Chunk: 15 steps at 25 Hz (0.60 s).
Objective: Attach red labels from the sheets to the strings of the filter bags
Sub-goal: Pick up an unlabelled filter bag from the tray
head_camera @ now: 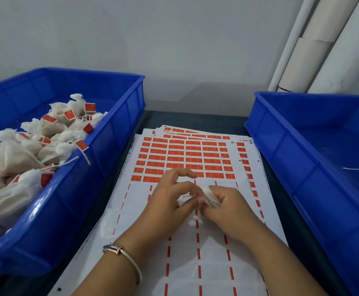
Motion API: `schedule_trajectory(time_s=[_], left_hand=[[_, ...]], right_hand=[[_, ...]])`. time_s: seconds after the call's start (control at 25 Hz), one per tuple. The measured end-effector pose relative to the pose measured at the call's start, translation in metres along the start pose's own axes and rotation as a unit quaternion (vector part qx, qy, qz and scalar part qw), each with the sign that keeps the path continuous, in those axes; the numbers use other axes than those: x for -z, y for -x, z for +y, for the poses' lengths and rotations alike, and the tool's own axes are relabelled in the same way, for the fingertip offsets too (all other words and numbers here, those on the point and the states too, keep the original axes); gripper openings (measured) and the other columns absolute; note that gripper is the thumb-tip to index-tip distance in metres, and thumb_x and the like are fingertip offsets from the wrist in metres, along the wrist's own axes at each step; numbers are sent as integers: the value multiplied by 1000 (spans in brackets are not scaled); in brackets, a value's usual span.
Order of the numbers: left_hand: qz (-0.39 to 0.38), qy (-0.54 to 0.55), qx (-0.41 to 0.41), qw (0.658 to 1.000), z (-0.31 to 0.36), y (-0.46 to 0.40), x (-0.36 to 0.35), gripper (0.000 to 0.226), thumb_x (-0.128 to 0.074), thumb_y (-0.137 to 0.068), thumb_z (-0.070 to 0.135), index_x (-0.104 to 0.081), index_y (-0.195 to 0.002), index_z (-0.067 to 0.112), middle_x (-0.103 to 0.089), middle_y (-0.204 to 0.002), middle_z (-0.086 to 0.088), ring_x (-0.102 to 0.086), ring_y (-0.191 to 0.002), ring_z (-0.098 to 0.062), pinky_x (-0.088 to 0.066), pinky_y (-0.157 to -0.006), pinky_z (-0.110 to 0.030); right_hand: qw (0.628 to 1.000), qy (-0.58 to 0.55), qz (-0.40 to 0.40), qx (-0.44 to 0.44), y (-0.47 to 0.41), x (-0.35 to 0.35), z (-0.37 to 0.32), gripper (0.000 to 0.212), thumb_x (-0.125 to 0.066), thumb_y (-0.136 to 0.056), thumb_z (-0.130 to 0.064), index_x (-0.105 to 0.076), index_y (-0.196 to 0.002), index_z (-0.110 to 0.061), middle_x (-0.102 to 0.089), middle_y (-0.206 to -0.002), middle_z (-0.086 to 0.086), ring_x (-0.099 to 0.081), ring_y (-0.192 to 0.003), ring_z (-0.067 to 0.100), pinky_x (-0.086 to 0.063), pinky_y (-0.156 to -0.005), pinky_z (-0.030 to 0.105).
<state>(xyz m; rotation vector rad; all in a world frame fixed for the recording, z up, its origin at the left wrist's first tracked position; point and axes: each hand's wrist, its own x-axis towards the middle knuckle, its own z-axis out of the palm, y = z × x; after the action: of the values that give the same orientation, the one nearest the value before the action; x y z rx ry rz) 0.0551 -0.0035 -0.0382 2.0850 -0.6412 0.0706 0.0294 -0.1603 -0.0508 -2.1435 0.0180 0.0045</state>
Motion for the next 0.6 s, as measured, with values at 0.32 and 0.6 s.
schedule_trajectory(time_s=[0.32, 0.6], left_hand=[[-16, 125, 37, 991, 1, 0, 1, 20, -60, -88, 18, -64, -81, 37, -65, -82, 26, -60, -81, 5, -48, -70, -9], [-28, 117, 82, 989, 0, 2, -12, 14, -44, -96, 30, -50, -84, 32, -57, -82, 24, -54, -78, 7, -43, -61, -3]], right_hand=[[995, -36, -76, 58, 6, -1, -7, 23, -63, -90, -22, -62, -79, -42, -66, -82, -24, -62, -80, 2, -52, -63, 11], [993, -57, -66, 81, 9, -2, -4, 6, -63, -89, -14, -68, -91, -15, -68, -83, 4, -62, -77, 19, -56, -67, 28]])
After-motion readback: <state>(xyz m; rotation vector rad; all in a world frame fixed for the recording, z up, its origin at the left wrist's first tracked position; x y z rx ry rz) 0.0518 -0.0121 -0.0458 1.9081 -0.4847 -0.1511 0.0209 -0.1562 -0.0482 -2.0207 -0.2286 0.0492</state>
